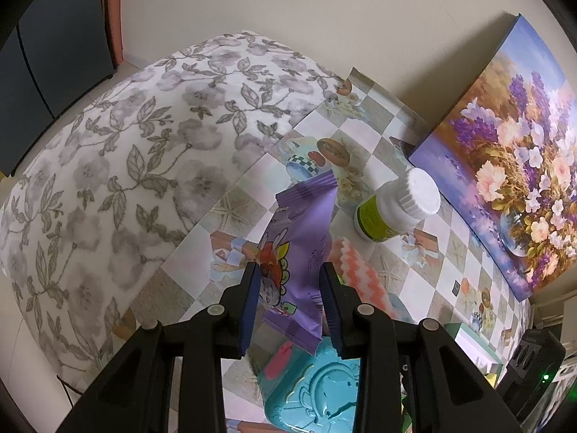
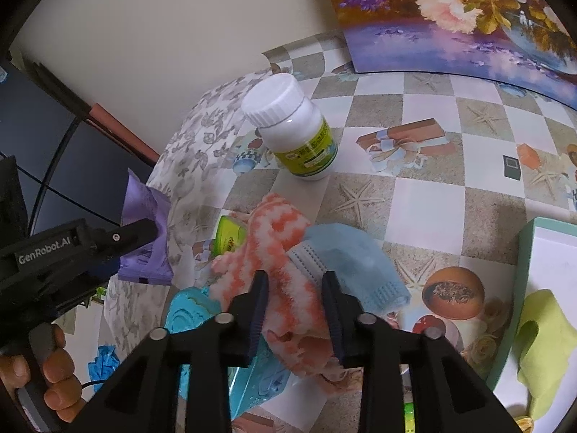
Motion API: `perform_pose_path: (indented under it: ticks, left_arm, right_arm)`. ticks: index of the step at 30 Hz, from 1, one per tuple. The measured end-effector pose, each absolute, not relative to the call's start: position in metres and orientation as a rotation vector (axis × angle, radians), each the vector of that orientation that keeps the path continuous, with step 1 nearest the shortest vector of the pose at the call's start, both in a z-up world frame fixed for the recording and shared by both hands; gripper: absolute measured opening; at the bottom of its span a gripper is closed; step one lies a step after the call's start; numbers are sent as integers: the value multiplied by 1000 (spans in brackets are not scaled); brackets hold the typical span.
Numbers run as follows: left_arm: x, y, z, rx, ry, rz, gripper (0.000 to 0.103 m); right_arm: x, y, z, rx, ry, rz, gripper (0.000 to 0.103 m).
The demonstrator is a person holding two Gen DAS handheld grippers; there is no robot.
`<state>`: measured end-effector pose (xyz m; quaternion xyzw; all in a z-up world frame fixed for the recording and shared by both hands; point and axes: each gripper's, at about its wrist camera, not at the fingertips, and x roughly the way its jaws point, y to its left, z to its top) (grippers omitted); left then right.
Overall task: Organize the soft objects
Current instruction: 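Grasp the pink striped cloth with the right gripper while the left gripper holds the purple pouch, then carry the purple pouch and pink striped cloth into the white tray and release both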
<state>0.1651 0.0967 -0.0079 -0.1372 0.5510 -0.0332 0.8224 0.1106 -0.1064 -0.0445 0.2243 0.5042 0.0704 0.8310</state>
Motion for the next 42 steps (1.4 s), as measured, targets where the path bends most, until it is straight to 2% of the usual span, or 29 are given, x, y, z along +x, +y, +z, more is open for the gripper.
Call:
perform_pose_path:
  ticks: [12, 26, 36, 42]
  left_arm:
    - [155, 90, 13, -276, 1132, -83, 35]
    - [137, 85, 58, -282, 1029, -103, 35]
    - [118, 68, 95, -262, 945, -148, 35]
    - [104, 37, 113, -226, 911, -222, 35]
  right_arm:
    - [99, -110, 1, 514, 926, 207, 5]
    - [60, -125, 100, 502, 670, 237, 5]
    - [8, -167, 163, 517, 474, 169, 5]
    - [-27, -210, 185, 504, 420, 31, 5]
